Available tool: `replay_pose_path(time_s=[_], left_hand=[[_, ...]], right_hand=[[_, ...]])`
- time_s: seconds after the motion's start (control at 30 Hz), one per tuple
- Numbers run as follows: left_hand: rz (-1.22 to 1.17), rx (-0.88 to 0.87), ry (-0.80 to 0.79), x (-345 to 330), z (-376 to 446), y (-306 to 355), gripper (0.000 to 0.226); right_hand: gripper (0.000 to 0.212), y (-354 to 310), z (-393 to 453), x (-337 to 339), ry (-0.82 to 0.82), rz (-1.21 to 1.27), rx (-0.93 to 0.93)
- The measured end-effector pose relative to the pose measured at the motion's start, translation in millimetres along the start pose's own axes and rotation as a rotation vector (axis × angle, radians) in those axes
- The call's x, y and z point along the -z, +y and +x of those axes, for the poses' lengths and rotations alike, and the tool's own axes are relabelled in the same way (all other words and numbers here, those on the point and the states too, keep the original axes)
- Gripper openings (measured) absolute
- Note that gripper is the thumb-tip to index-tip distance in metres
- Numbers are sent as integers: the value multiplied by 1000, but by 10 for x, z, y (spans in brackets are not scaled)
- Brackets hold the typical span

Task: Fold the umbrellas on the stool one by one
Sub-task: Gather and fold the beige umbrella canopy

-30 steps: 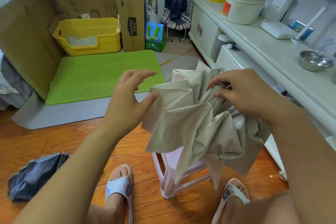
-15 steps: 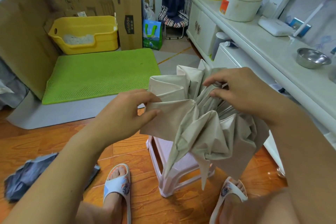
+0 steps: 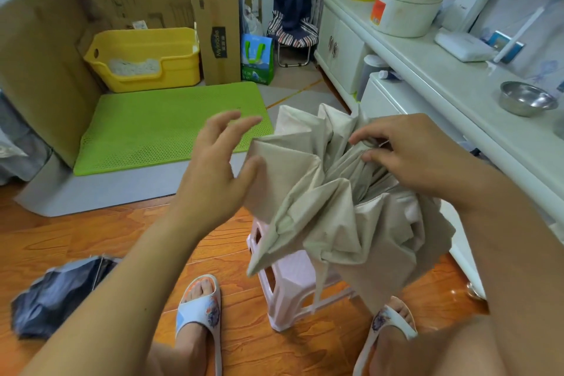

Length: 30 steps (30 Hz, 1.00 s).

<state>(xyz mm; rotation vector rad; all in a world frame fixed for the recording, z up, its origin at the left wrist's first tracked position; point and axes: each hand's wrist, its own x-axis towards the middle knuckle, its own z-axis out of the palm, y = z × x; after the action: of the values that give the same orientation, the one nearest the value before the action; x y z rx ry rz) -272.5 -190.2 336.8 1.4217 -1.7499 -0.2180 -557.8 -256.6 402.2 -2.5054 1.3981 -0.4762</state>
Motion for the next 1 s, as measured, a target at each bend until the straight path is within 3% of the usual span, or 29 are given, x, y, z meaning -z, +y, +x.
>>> replay_pose_path(time_s=[0.07,0.17,0.27,0.4,0.53,0.67,0.8,1.0], left_hand=[[-52,-131,-3,-25,-32,156,38],[-52,-369,-138,-105,-88,349,31],[26,-484,-255,-201,-88,410,42],[-53,-431,-387,-202,-61,457,59],[207,-342,-407,-179,-4,331,78],[253,-212,-428,-212,1,310,91],[330,-223,-416,-196,-19,260,76],[232,-434,-344,-41,-171,85,17]], right_hand=[[29,-19,10,-5,6,-29,19],[29,-54,46,-52,18,-72,75],[29,-76,52,-87,34,-61,114],[28,-76,23,-92,26,-55,136],[29,-41,15,-95,5,-36,123],[29,12,7,-106,2,-25,120],[28,90,-39,-58,29,-21,57],[32,199,-154,-25,58,-40,-100]])
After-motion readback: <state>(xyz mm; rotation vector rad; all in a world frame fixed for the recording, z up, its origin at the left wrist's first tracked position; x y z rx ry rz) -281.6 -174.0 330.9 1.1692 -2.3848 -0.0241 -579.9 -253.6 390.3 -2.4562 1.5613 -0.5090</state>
